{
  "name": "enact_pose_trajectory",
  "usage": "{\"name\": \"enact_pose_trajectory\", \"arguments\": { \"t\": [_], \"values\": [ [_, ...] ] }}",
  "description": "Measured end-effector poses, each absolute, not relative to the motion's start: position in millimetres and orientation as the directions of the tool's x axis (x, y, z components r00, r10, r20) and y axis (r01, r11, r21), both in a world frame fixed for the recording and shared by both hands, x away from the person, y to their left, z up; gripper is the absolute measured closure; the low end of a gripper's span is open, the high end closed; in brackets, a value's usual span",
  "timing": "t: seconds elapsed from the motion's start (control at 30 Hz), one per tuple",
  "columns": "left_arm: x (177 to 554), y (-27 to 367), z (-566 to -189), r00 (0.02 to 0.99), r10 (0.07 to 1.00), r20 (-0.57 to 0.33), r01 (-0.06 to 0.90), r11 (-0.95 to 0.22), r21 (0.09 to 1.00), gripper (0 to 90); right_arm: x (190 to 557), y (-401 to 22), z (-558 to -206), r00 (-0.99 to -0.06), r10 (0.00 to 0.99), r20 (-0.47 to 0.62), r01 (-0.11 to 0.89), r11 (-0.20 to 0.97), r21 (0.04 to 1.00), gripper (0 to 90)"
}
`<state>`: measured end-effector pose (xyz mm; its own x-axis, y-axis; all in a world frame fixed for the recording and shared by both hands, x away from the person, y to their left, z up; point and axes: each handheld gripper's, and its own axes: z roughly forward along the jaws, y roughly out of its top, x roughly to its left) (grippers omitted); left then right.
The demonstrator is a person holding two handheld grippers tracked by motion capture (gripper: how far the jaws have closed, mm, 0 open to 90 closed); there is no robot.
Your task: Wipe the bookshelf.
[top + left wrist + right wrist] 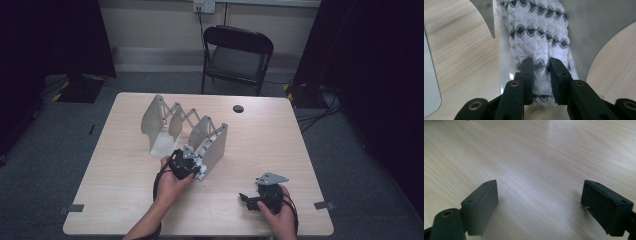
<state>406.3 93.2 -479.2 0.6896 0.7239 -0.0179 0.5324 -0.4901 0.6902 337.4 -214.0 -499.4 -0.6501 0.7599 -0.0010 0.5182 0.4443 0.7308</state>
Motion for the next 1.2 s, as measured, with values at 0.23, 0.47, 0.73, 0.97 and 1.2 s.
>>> {"name": "enact_pose_trajectory", "arguments": {
  "t": [0.23,0.47,0.73,0.97,1.2],
  "values": [
    [398.0,98.1,-478.0,0.691,0.722,-0.038,0.547,-0.487,0.681,74.2,337.4,-214.0,-499.4,-0.65,0.76,-0.001,0.518,0.444,0.731,13.5],
    [388.9,109.6,-476.1,0.694,0.718,-0.048,0.557,-0.495,0.667,74.4,337.3,-214.0,-499.4,-0.65,0.76,-0.001,0.518,0.444,0.731,13.5],
    [394.4,119.7,-455.4,0.67,0.741,-0.036,0.544,-0.458,0.704,74.9,337.2,-213.9,-499.4,-0.649,0.76,-0.001,0.518,0.444,0.731,13.5],
    [406.3,109.5,-452.8,0.671,0.741,-0.018,0.543,-0.474,0.693,74.9,337.6,-213.9,-499.5,-0.642,0.767,0.0,0.522,0.437,0.732,13.4],
    [414.2,102.3,-462.3,0.656,0.753,-0.058,0.569,-0.442,0.693,74.6,337.6,-213.8,-499.5,-0.642,0.767,0.0,0.522,0.437,0.732,13.3]
  ]
}}
